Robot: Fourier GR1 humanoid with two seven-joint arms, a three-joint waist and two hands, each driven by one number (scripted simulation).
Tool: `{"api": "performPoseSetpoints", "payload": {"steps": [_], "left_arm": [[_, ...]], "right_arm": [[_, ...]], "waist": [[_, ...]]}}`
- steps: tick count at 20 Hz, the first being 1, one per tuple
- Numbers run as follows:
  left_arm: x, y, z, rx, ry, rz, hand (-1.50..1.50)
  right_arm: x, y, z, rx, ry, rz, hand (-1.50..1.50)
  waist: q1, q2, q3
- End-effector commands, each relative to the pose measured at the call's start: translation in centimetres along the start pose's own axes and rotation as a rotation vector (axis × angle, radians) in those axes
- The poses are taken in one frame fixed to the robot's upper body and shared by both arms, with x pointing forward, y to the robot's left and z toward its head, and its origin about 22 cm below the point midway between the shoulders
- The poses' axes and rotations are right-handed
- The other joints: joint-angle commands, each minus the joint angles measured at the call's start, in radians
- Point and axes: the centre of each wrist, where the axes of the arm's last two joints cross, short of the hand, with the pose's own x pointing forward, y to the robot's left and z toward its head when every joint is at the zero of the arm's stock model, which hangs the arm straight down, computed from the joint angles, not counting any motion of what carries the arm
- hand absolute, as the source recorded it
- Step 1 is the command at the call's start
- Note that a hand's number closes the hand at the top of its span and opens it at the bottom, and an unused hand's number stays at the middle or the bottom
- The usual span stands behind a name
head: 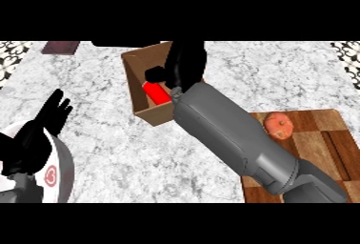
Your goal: Pick the can from the cutting board and place it in the cardboard box
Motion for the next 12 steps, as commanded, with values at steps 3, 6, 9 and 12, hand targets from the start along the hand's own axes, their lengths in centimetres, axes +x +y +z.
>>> {"api": "performPoseSetpoints", "payload": {"steps": [3, 6, 9, 12], "left_arm": [[-0.1, 1.1, 1.2, 0.03, 0.016, 0.018, 0.0], [-0.3, 1.8, 1.1, 0.052, 0.01, 0.009, 0.0], [0.3, 1.6, 1.5, 0.073, 0.008, 0.014, 0.0], [0.6, 1.1, 0.6, 0.054, 0.013, 0.034, 0.0]], "right_arm": [[-1.1, -0.6, 0.6, -0.109, 0.106, -0.228, -1.5], [-2.1, -1.2, 1.4, -0.129, 0.104, -0.286, -1.5], [-3.5, -3.7, 2.7, -0.103, 0.098, -0.317, -1.5], [-5.0, -5.5, 4.2, -0.08, 0.085, -0.291, -1.5]], "waist": [[-0.038, -0.008, 0.0], [-0.048, -0.008, 0.0], [-0.063, -0.014, 0.0], [-0.054, -0.008, 0.0]]}}
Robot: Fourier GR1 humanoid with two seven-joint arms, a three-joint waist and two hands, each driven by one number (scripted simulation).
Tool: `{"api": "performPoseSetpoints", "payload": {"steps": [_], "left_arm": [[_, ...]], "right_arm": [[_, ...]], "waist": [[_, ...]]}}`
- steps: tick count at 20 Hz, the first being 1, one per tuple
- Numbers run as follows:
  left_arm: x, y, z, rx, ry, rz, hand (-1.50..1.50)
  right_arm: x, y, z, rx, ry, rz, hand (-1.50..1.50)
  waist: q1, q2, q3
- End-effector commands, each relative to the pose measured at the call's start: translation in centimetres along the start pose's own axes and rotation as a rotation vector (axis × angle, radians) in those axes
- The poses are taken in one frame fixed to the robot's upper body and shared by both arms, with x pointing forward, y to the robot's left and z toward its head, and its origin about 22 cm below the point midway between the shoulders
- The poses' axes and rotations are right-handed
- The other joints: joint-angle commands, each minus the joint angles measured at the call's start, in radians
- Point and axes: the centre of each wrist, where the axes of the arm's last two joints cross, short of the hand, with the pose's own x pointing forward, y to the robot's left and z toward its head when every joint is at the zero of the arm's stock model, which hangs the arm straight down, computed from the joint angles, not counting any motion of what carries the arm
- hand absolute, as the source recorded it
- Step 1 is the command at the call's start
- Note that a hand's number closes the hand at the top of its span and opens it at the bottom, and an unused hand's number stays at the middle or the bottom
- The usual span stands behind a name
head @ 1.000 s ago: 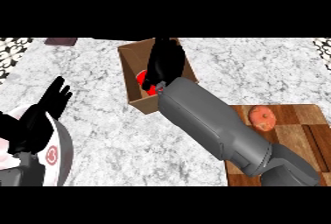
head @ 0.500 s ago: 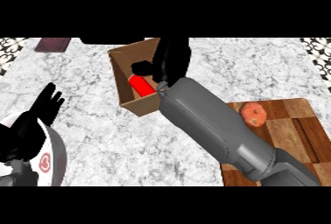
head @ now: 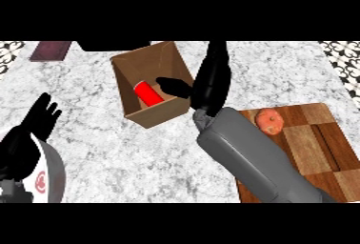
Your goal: Pick the can from the cutting board and place it in the cardboard box
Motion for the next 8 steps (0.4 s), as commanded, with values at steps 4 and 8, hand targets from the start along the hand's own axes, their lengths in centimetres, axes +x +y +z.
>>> {"api": "performPoseSetpoints", "payload": {"steps": [4, 8], "left_arm": [[0.2, -0.1, 0.0, -0.003, 0.006, -0.024, 0.0], [-0.1, -0.7, -0.7, -0.01, -0.017, -0.012, 0.0]], "right_arm": [[-0.6, -4.9, 2.7, -0.021, 0.02, -0.034, -1.5], [-2.0, -8.1, 2.3, 0.003, 0.029, -0.006, -1.5]], "waist": [[0.012, 0.006, 0.0], [0.013, 0.008, 0.0]]}}
